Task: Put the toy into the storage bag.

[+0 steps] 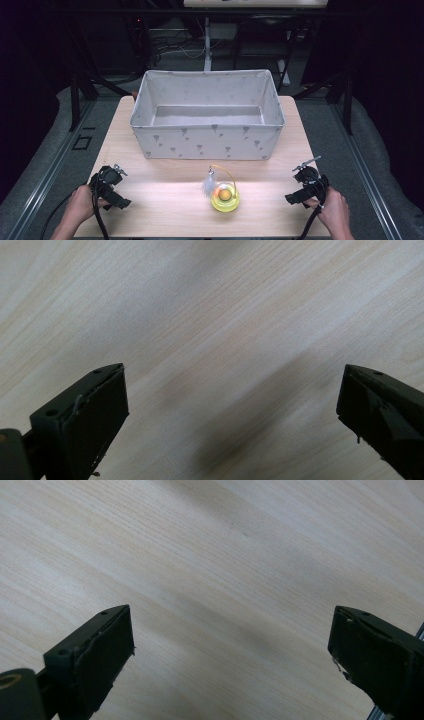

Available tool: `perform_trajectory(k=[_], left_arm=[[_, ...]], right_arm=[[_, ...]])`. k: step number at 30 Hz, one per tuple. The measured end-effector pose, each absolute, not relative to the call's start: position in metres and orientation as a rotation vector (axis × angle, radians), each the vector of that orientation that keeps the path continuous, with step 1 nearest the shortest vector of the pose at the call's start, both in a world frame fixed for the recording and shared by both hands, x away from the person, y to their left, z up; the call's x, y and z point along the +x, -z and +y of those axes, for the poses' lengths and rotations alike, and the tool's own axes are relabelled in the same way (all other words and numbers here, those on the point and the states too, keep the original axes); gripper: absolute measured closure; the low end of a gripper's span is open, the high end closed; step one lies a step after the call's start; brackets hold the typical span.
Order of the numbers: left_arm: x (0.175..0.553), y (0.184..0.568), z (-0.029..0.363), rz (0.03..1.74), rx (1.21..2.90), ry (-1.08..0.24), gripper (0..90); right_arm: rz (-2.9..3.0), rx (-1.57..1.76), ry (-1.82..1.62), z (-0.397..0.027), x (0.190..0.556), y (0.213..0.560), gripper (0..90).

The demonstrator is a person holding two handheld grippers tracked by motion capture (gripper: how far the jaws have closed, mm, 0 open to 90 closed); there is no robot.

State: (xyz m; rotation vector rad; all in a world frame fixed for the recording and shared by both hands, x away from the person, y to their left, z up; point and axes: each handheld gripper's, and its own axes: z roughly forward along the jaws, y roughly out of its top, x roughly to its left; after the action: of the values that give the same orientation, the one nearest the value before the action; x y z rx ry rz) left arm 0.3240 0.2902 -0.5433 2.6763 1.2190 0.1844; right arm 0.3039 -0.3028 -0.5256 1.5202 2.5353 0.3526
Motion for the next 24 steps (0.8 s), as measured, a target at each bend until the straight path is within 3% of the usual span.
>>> perform_trajectory(k=[24], left_arm=[[0.323,0.546,0.287,1.196,2.686,-0.173,0.6]], right_arm=[[2.674,1.294,-0.309,-0.258,0.295,0.501,0.0]])
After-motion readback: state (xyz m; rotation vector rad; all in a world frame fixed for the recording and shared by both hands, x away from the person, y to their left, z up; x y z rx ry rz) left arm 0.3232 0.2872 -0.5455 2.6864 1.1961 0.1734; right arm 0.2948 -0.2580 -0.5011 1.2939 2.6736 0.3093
